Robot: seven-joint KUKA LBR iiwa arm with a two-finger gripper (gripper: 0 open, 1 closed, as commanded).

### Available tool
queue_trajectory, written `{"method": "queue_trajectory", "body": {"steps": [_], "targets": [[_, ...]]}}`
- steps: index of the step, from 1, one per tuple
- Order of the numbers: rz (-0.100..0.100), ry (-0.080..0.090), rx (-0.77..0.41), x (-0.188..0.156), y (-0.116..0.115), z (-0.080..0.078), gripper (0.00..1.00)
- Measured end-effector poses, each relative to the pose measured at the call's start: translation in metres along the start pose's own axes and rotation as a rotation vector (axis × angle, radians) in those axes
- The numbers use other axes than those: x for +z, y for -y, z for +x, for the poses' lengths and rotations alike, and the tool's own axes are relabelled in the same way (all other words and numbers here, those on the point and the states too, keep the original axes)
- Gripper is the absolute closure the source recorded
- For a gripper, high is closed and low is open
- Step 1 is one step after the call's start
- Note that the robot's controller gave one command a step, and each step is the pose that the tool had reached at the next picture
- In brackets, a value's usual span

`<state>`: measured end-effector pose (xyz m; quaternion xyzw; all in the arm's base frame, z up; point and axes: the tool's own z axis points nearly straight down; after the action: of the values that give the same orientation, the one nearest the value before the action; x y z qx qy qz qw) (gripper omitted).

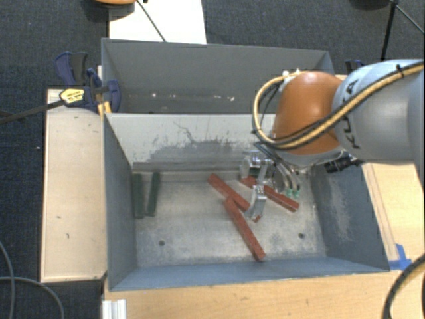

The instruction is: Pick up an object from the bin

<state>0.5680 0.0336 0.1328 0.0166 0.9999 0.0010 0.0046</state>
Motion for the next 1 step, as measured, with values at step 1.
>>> {"method": "queue_trajectory", "body": {"steps": [1], "targets": [[0.003, -0.01, 0.024, 0.0214, 0.0072, 0.0006, 0.0]]}}
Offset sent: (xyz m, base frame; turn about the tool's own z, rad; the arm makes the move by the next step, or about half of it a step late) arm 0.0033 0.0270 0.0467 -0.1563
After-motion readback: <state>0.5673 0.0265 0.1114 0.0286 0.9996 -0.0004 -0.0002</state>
